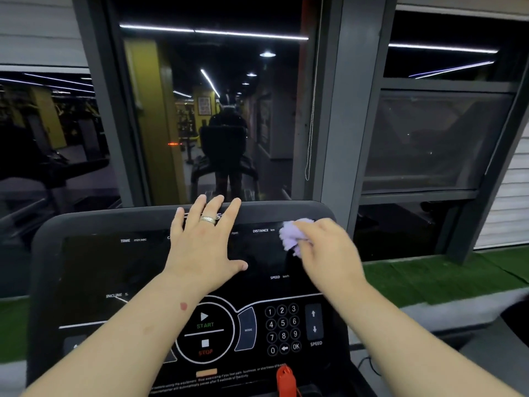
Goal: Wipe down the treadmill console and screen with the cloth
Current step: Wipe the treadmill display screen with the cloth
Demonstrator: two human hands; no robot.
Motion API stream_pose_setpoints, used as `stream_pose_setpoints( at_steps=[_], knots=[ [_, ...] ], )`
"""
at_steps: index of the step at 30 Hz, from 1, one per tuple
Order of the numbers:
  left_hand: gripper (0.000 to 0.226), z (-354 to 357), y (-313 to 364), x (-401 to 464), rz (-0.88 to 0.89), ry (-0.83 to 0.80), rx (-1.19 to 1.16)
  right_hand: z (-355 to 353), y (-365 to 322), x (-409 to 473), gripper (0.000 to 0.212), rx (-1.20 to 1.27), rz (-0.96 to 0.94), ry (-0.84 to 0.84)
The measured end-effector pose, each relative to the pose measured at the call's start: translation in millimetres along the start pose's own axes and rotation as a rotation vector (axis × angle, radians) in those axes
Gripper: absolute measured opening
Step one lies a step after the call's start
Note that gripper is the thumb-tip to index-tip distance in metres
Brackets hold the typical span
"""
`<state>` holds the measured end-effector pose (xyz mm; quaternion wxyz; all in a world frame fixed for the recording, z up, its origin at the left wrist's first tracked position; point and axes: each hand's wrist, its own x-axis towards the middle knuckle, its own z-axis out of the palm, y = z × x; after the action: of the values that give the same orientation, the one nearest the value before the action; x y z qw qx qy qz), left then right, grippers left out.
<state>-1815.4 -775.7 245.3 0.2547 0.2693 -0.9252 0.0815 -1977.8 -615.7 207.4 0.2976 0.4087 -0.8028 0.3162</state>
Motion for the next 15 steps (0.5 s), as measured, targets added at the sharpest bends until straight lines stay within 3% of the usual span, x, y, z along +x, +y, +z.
stream_pose_setpoints(
  at_steps=[3,5,9,11,15],
  knots=[
    [0.117,-7.1,-17.2,-5.2,0.053,-0.026,0.020,10.5,-11.6,4.5,0.034,0.116,0.226,0.125],
    [0.114,-11.1,-27.3,-9.8,0.043,-0.021,0.026,28.2,-52.3,7.7,0.035,0.117,0.261,0.092],
    [0.112,-18.2,-50.9,-16.9,-0.028,0.005,0.030,41.6,-109.8,12.8,0.033,0.149,-0.094,-0.016],
    [0.112,-23.5,-69.8,-21.2,-0.084,0.008,0.031,36.1,-95.7,13.6,0.033,0.094,-0.131,-0.055],
    [0.114,-27.3,-112.4,-32.8,-0.157,0.011,0.017,37.0,-73.6,11.2,0.031,0.198,0.331,0.086]
  ],
)
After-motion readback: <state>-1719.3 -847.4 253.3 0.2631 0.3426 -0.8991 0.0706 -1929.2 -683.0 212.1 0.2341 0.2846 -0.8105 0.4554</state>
